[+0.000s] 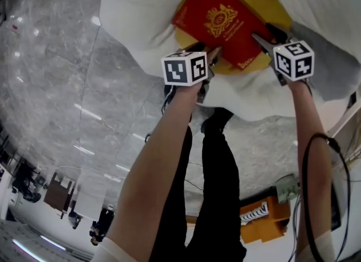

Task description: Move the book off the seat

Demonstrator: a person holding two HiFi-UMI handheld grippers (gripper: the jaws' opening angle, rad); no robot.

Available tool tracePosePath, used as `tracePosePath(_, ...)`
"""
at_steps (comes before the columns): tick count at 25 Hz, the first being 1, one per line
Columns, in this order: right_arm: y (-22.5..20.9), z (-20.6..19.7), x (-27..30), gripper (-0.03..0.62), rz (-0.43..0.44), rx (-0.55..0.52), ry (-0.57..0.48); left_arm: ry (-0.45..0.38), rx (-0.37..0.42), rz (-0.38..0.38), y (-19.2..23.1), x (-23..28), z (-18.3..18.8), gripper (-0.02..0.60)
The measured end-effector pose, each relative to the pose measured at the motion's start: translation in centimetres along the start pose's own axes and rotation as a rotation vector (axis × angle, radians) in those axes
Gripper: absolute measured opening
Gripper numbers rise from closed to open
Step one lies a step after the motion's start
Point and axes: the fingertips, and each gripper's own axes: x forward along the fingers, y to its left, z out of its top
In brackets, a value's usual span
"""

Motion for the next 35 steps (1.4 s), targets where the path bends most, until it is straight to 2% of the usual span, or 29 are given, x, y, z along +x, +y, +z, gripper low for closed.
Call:
tracePosePath(6,0.9,-0.8,-1.2,0.252,0.005,0.014,0.003,0.015,0.026,-0.033,-0.5,-1.1,0.2,0.239)
tracePosePath(16,4.1,-1.6,-7.7,0.245,-0.016,0.043,-0.023,0.073,0.061,-0.057,-4.5,-5.2,-1.9,0.238)
tracePosePath(21,5.5,0.7,-12.6,0.245,-0.044,0.018,-0.072,0.061,0.084,-0.087,-8.2,-8.2,-1.2,0.238)
tracePosePath(27,6.2,-0.8,-23.0,0.245,-0.117,0.034,-0.138,0.084,0.167,-0.129,-16.9,-10.6,-3.9,0.238)
tracePosePath(35,8.1,0.8,-27.2,0.245,-0.209,0.083,-0.186,0.136,0.247,-0.185,-19.8,-13.8,-2.1,0.236)
